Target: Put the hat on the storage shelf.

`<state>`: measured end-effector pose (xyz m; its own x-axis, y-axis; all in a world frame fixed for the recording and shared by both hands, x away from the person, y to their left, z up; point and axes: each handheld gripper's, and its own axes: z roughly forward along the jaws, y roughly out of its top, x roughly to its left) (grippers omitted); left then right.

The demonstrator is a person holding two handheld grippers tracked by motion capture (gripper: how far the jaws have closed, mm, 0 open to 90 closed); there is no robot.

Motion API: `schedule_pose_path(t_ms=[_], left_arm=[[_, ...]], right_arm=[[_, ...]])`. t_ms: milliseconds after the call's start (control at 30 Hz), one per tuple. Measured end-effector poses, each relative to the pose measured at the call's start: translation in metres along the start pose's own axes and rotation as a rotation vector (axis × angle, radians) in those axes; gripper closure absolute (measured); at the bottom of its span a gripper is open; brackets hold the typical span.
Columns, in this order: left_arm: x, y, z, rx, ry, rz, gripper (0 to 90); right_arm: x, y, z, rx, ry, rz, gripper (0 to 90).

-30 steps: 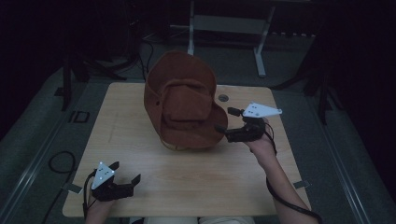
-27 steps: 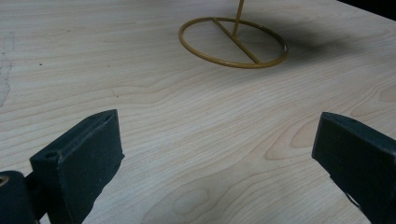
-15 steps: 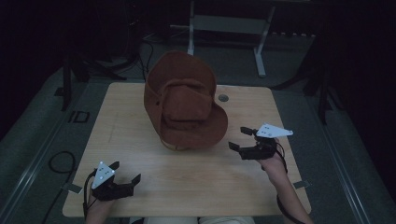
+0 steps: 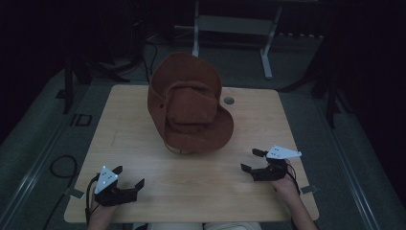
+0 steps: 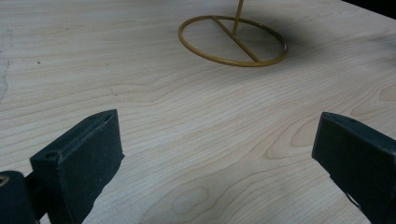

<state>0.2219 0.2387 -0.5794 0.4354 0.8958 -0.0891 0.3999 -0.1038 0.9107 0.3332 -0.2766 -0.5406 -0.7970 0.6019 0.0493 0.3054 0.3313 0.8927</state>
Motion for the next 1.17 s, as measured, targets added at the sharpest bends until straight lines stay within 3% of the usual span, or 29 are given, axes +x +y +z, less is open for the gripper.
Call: schedule_pose_path(t_ms=[267,333,867,1167], left_arm=[[0.000,0.000,0.000,0.001,-0.003,0.000,2.2],[0.001,0.000,0.000,0.002,-0.002,0.000,2.2],[0.000,-0.001,-0.001,0.003,-0.007,-0.002,2.2],[0.001,-0.001,0.000,0.005,-0.009,-0.003,2.2]], right_arm=[[0.000,-0.023,-0.005,0.036,-0.010,0.021,16.2],[0.001,-0.029,-0.007,0.050,-0.022,0.005,16.1],[0.013,-0.046,-0.030,0.084,-0.100,-0.030,14.8],[0.011,-0.048,-0.028,0.100,-0.132,-0.045,14.8]])
